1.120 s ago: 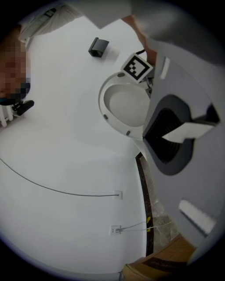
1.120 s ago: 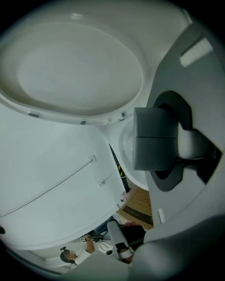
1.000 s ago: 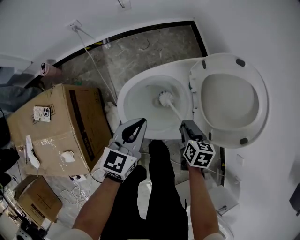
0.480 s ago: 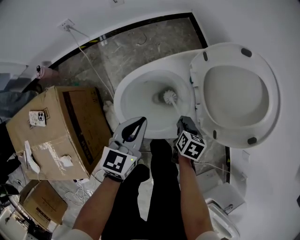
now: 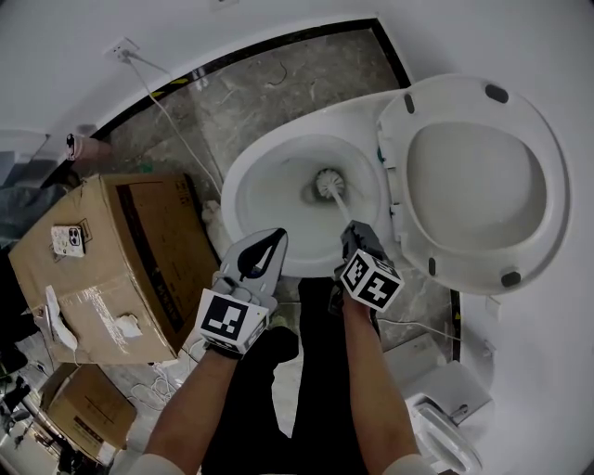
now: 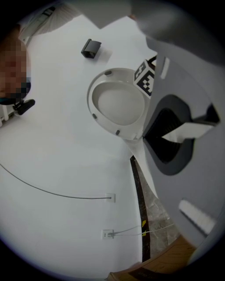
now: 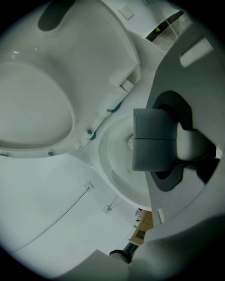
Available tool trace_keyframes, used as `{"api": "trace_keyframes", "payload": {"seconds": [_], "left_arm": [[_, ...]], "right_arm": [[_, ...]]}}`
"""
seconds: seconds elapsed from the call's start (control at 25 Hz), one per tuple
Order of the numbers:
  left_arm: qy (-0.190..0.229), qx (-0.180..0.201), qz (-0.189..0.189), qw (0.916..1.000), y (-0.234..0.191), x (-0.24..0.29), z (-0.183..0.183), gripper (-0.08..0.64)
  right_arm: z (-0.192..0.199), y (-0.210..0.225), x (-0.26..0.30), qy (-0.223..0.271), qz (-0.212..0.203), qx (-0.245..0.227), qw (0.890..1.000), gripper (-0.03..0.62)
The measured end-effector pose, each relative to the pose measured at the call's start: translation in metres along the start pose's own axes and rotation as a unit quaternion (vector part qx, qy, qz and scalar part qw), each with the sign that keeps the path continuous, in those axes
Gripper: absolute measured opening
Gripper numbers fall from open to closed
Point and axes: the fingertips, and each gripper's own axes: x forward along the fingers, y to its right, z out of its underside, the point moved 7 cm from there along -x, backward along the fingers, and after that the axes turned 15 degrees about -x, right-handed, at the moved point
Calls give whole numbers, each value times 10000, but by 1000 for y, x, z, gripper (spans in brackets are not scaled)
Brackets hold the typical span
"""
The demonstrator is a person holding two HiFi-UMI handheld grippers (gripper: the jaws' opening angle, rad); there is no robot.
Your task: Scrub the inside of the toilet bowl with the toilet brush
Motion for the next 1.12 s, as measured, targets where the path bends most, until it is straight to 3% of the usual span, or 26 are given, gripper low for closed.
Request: {"api": "trace_keyframes", "payload": {"seconds": [0.28, 0.64, 0.88, 1.12], "left_arm": [[70, -72, -18, 9999, 3, -12, -3, 6], [90, -173, -48, 9998, 10, -29, -1, 6], [102, -155, -31, 9998, 19, -32, -6, 6], [111, -231, -19, 9997, 28, -26, -13, 6]], "right_arm": [[4, -30, -6, -119, -423, -551, 9975, 166], [16, -55, -26, -365, -792, -1492, 9849, 166], [18, -45, -41, -689, -1039, -2023, 9714, 166], [14, -27, -53, -1250, -1176, -2816, 9441, 165]]}}
